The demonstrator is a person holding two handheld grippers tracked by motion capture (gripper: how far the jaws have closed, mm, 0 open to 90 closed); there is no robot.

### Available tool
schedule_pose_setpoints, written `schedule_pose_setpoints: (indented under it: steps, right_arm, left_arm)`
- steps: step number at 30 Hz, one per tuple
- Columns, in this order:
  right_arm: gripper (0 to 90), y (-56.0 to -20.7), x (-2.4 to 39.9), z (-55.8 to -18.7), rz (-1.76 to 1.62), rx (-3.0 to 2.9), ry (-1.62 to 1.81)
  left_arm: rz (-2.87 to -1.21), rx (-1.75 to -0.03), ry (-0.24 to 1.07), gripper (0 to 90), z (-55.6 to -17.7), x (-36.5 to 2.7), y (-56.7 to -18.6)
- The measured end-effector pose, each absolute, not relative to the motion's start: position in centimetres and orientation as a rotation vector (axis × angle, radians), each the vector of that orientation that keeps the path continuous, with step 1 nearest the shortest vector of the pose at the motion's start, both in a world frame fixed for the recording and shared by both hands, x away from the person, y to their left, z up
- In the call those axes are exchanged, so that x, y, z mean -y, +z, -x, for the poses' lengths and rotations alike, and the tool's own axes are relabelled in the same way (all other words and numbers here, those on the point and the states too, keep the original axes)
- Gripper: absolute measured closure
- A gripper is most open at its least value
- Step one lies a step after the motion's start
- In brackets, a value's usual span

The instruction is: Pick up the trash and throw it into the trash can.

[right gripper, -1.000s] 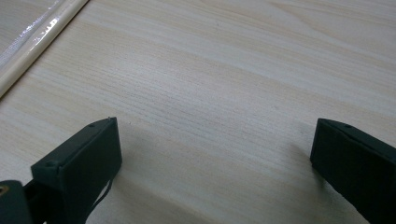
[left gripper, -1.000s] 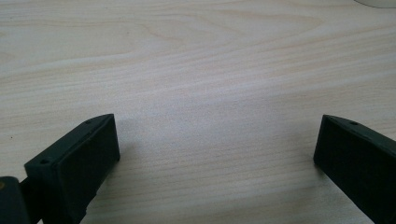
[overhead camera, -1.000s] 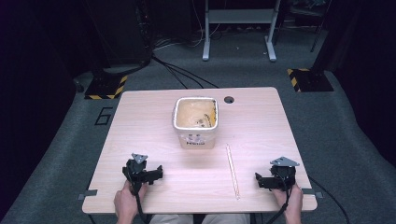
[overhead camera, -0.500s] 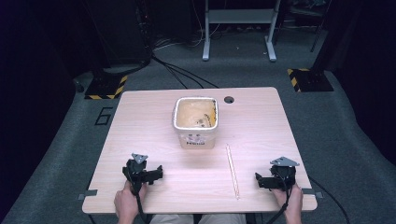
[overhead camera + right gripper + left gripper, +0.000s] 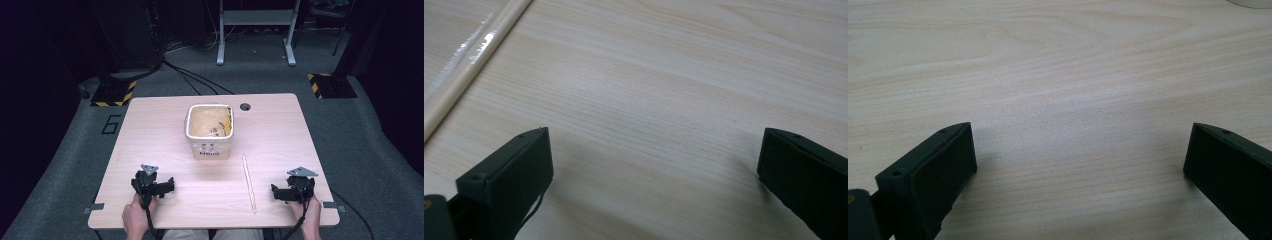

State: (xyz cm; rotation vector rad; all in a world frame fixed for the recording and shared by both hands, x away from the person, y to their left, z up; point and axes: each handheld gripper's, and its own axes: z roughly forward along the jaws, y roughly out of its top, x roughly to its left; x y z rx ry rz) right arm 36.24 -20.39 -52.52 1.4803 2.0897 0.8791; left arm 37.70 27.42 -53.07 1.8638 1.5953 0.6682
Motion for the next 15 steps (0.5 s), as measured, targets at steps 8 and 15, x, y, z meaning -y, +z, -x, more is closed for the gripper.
schedule_pose_setpoints:
  steps: [8,15]
  right_arm:
    - [0.6,-52.0,18.2,-36.1,-1.436,-2.132,0.908]
    - [0.9,-51.8,17.3,-35.9,-1.414,-2.16,0.925]
  left_arm:
    - [-1.867,-1.592,0.667,0.2,-37.7,-27.4,-53.1]
    - [-1.868,-1.59,0.67,0.2,-37.7,-27.4,-53.1]
